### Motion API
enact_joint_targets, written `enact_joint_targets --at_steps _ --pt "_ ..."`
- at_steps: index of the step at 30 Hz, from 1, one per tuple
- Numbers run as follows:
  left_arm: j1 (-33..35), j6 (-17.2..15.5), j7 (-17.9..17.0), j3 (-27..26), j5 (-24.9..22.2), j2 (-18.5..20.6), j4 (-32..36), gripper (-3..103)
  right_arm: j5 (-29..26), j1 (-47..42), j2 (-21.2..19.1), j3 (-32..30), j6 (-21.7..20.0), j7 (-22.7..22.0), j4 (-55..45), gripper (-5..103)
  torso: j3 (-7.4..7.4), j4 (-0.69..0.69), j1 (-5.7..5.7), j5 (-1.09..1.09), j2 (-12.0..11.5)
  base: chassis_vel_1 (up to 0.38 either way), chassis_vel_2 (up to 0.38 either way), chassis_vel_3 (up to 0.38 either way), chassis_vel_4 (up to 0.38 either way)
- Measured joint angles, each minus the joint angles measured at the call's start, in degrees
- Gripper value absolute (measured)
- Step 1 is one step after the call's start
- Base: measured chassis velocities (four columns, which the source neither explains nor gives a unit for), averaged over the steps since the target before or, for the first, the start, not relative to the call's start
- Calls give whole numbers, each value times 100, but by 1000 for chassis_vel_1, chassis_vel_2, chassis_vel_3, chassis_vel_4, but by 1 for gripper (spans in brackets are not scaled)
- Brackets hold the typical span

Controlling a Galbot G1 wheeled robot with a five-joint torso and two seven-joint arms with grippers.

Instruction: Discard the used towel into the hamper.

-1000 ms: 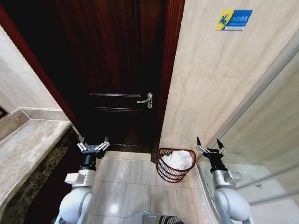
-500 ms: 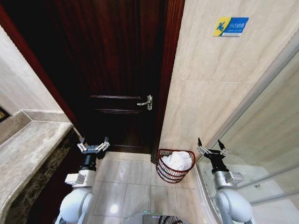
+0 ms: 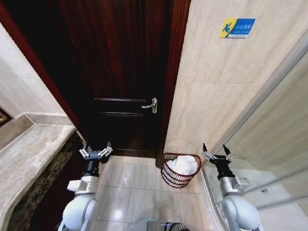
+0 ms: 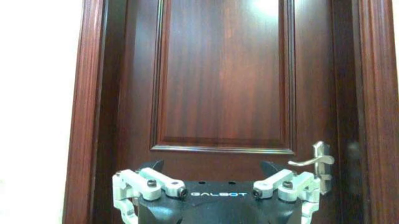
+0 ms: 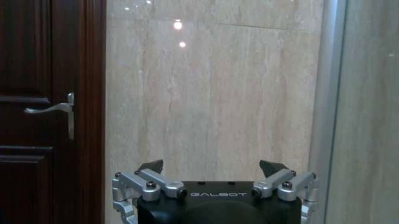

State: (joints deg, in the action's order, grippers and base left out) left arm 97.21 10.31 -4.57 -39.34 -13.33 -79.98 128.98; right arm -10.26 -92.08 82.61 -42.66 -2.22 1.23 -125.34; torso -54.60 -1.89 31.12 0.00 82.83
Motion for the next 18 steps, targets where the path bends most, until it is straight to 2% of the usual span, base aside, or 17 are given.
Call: enact_joint_targets --at_steps 3,9,18 --pt "1 15 7 8 15 -19 -2 100 -3 -9 -15 -8 14 1 11 100 5 0 -6 0 -8 97 -90 -102 85" --pt "-44 242 0 18 77 -56 -77 100 -30 -59 -47 -55 66 11 19 100 13 0 -11 0 -24 77 -91 -80 83" --pt "13 247 27 35 109 -88 -29 100 -62 -114 -60 -81 141 35 53 100 20 0 -16 1 -37 67 -70 -68 56"
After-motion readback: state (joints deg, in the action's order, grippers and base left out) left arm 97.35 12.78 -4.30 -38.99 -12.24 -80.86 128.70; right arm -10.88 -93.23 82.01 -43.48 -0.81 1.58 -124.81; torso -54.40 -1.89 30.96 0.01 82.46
